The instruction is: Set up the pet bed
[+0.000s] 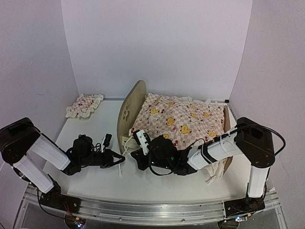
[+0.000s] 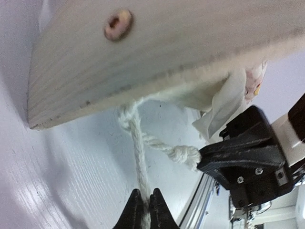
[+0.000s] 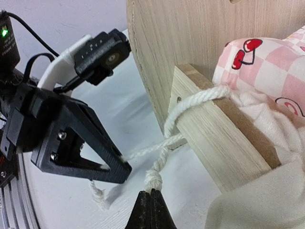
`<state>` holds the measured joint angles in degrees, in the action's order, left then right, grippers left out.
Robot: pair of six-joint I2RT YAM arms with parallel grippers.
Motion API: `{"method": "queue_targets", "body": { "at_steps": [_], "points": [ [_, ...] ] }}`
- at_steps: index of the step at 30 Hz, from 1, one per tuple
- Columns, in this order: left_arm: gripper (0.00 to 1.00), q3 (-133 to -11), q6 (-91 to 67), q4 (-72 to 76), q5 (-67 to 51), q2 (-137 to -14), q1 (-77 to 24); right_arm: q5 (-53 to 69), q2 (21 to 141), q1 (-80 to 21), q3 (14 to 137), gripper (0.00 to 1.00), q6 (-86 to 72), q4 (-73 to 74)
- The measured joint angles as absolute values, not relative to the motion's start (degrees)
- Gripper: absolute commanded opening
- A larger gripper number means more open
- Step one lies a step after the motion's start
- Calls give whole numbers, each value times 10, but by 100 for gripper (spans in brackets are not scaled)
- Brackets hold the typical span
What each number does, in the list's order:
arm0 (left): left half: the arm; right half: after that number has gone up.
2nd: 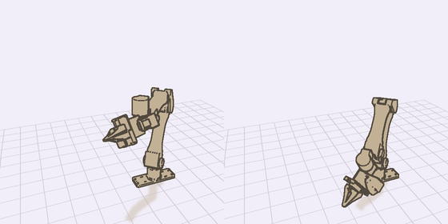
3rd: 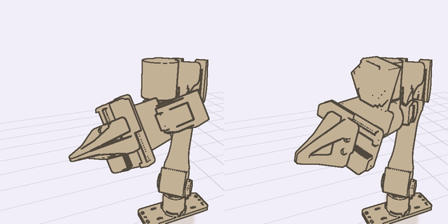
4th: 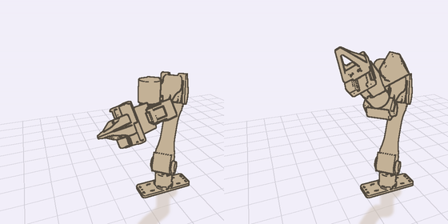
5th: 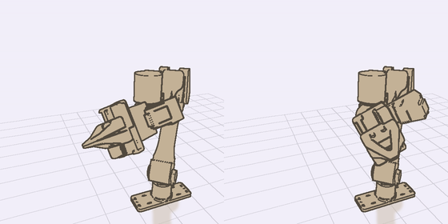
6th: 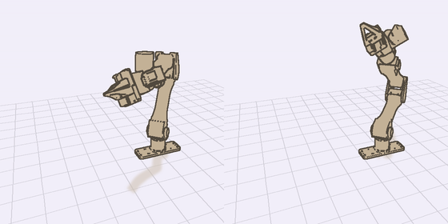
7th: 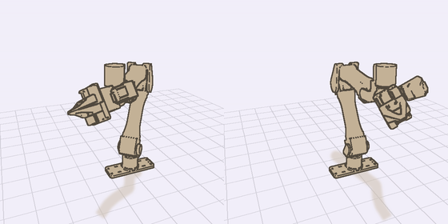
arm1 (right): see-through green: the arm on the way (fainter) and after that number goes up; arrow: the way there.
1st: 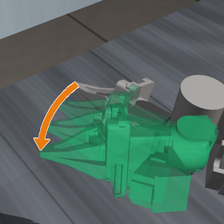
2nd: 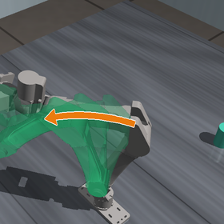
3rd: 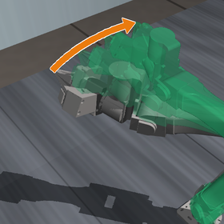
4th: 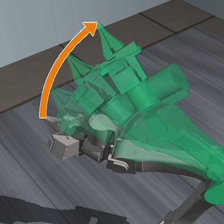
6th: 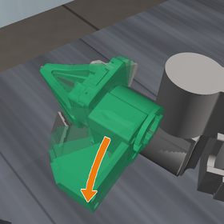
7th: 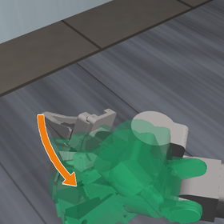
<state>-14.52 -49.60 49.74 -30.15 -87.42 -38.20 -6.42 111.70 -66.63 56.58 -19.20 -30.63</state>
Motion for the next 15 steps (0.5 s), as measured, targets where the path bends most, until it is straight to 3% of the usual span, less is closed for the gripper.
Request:
{"method": "queue_targets", "body": {
  "at_steps": [3, 9, 11, 15],
  "points": [
    [33, -145, -469, 459, -272, -867, -410, -58, 1117, -666, 566, 0, -200, -295],
    [54, -145, -413, 348, -145, -739, -469, -67, 1117, -666, 566, 0, -209, -267],
    [55, -147, -388, 325, -98, -688, -491, -68, 1116, -666, 566, 0, -211, -262],
    [46, -171, -337, 284, -13, -657, -523, -69, 1111, -666, 561, 0, -214, -262]
  ]
}}
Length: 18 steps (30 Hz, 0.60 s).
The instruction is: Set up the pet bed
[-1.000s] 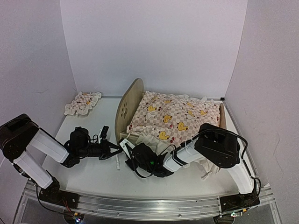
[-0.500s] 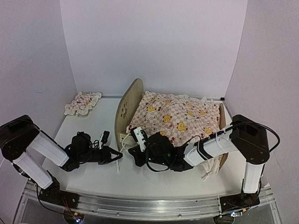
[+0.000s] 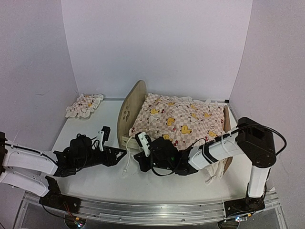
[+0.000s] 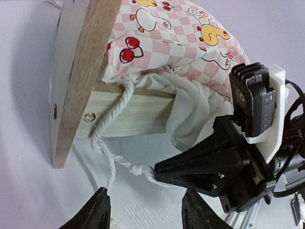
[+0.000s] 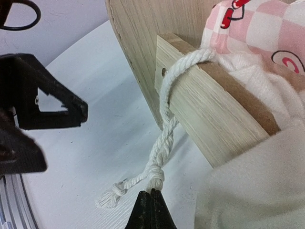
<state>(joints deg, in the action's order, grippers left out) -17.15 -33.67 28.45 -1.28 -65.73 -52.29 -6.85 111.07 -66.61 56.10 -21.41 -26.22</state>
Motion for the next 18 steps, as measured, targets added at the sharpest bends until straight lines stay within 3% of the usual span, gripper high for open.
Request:
{"method": "queue_targets", "body": {
  "at_steps": [14, 18],
  "points": [
    [44, -305, -190, 232, 177, -778, -570, -68, 1080, -666, 533, 0, -212, -296],
    [37, -328, -170, 224, 208, -810, -571, -68, 1078, -666, 523, 0, -211, -301]
  ]
}}
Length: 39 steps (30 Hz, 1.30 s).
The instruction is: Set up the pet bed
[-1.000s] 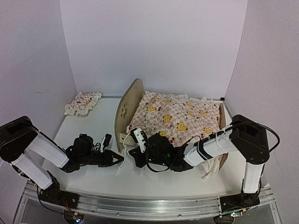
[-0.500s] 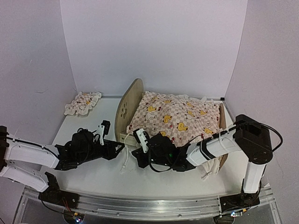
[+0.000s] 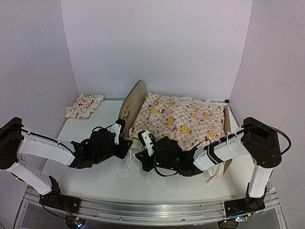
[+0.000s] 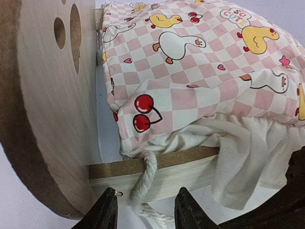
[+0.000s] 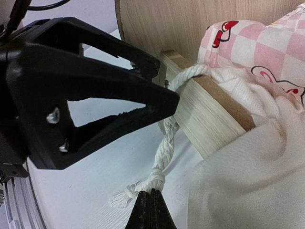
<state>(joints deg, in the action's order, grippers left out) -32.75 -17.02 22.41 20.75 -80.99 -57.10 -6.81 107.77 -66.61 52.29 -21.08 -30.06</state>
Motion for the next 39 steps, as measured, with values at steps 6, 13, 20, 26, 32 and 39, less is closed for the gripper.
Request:
{"method": "queue_targets", "body": {
  "at_steps": [6, 13, 20, 26, 32, 39],
  "points": [
    [24, -352, -149, 213, 237, -849, -573, -68, 1068, -666, 515, 0, -212, -311],
    [0, -374, -132, 196, 253, -866, -573, -74, 1065, -666, 515, 0, -218, -320],
    [0, -373, -167, 188, 178, -856, -547, -113, 1067, -666, 516, 0, -223, -339],
    [0, -351, -215, 183, 70, -821, -493, -131, 1091, -661, 539, 0, -209, -374],
    [0, -348, -243, 181, -18, -807, -467, -129, 1126, -646, 566, 0, -203, -398],
    [0, -347, -265, 180, -81, -788, -460, -110, 1163, -629, 589, 0, -189, -430]
  ]
}}
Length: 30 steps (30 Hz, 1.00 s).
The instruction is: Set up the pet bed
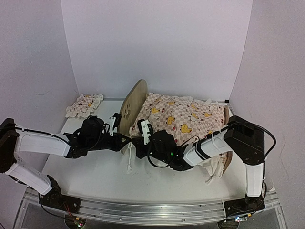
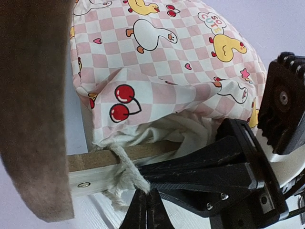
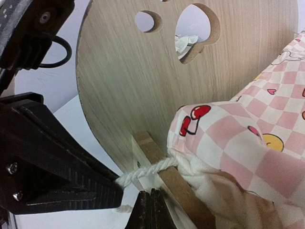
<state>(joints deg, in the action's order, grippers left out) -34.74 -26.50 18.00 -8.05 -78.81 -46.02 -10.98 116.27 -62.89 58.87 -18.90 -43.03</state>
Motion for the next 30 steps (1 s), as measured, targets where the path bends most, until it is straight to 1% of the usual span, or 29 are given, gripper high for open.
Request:
{"method": "queue_targets", "body": {
  "at_steps": [8, 15, 16, 17, 19, 20, 21, 28, 30],
  "points": [
    [0, -337, -285, 180, -105, -773, -449, -48, 1203, -615, 612, 0, -192, -486],
    [0, -336, -296, 180, -106, -773, -446, 64, 1241, -582, 628, 0, -218, -545],
    [1, -336, -297, 180, -107, -773, -446, 81, 1246, -577, 629, 0, -223, -552],
    [7, -335, -299, 180, -109, -773, -446, 96, 1249, -574, 629, 0, -227, -558],
    [25, -332, -300, 180, -114, -771, -446, 119, 1253, -569, 629, 0, -231, -565],
    [32, -330, -299, 180, -116, -768, -446, 130, 1254, -567, 630, 0, -233, -568],
    [38, -326, -304, 180, -121, -764, -445, 140, 1257, -565, 630, 0, -234, -572],
    [56, -283, -345, 177, -132, -682, -425, 181, 1265, -555, 635, 0, -237, -585],
    [57, -274, -366, 170, -133, -655, -410, 187, 1266, -554, 637, 0, -237, -586]
  ]
}}
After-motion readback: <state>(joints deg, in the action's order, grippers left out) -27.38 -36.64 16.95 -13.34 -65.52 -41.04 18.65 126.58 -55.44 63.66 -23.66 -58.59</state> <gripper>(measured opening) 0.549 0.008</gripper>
